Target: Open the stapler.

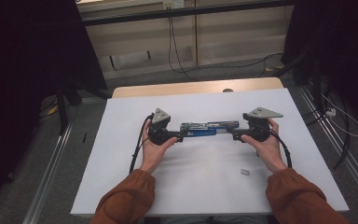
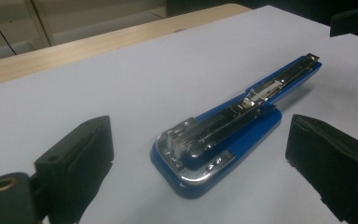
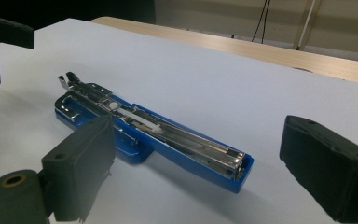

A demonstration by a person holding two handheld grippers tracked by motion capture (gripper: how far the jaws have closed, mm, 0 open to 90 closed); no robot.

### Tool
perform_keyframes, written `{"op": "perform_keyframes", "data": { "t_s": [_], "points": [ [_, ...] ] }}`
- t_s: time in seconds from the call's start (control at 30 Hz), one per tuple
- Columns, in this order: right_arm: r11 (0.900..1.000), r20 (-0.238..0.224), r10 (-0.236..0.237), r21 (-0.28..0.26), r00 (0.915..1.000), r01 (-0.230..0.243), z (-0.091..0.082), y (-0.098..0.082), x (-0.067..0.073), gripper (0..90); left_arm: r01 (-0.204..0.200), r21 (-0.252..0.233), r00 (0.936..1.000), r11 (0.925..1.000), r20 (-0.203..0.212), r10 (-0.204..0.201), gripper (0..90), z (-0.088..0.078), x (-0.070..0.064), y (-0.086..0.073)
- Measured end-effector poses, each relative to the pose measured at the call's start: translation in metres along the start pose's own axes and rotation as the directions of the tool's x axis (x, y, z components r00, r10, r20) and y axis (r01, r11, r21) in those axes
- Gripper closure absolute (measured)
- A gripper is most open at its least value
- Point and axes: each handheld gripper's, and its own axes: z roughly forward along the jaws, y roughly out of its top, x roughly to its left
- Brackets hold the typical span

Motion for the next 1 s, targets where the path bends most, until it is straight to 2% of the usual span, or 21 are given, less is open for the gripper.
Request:
{"op": "perform_keyframes", "data": {
  "t_s": [0.03, 0.07, 0.17, 0.2, 0.3, 0.43, 0.57, 0.7, 0.73, 0.77, 0.97, 1.0],
  "points": [
    [1.000, 0.001, 0.000, 0.000, 1.0000, 0.000, -0.002, 0.000, 0.000, 9.5, 0.000, 0.000, 1.0000, 1.0000, 0.000, 0.000, 7.1, 0.000, 0.000, 0.000],
    [1.000, 0.004, -0.002, -0.004, 1.0000, 0.002, -0.003, 0.000, 0.000, 9.4, 0.019, -0.010, 0.9998, 0.9998, 0.006, -0.019, 6.6, -0.004, 0.002, -0.001],
    [1.000, 0.003, -0.009, -0.010, 1.0000, 0.009, -0.008, 0.000, 0.000, 8.8, 0.028, -0.018, 0.9995, 0.9994, 0.014, -0.028, 5.3, -0.009, 0.004, -0.003],
    [1.000, 0.002, -0.006, -0.013, 1.0000, 0.006, -0.010, -0.001, 0.000, 8.7, 0.023, -0.020, 0.9997, 0.9995, -0.001, -0.023, 5.3, -0.011, 0.004, -0.004],
    [1.000, -0.002, -0.013, 0.006, 0.9999, 0.013, -0.015, -0.001, 0.002, 8.6, 0.006, -0.034, 0.9999, 0.9994, -0.009, -0.007, 5.4, -0.017, 0.001, -0.005],
    [1.000, -0.001, -0.026, -0.011, 0.9997, 0.026, -0.024, -0.003, 0.006, 9.0, -0.020, -0.037, 0.9997, 0.9991, -0.018, 0.019, 5.7, -0.027, -0.006, -0.007],
    [0.999, 0.006, -0.033, -0.010, 0.9994, 0.033, -0.032, -0.006, 0.007, 8.9, -0.012, -0.044, 0.9999, 0.9990, -0.007, 0.011, 6.0, -0.037, -0.009, -0.011],
    [0.999, 0.020, -0.042, -0.019, 0.9989, 0.043, -0.041, -0.008, 0.009, 9.8, 0.004, -0.055, 1.0000, 0.9985, 0.000, -0.004, 5.8, -0.046, -0.007, -0.015],
    [0.999, 0.022, -0.044, -0.018, 0.9988, 0.045, -0.043, -0.009, 0.010, 9.7, 0.006, -0.040, 0.9993, 0.9992, -0.037, -0.007, 5.7, -0.051, -0.005, -0.018],
    [0.999, 0.021, -0.044, -0.021, 0.9988, 0.044, -0.046, -0.010, 0.010, 9.9, 0.017, -0.050, 0.9988, 0.9986, -0.045, -0.019, 5.6, -0.054, -0.004, -0.020],
    [0.999, 0.028, -0.032, -0.025, 0.9991, 0.032, -0.057, -0.018, 0.008, 9.9, 0.029, -0.069, 0.9978, 0.9972, -0.057, -0.033, 5.6, -0.070, -0.005, -0.026],
    [0.999, 0.028, -0.030, -0.025, 0.9992, 0.031, -0.059, -0.019, 0.008, 9.9, 0.029, -0.078, 0.9969, 0.9966, -0.071, -0.034, 5.6, -0.075, -0.005, -0.029]
  ]
}}
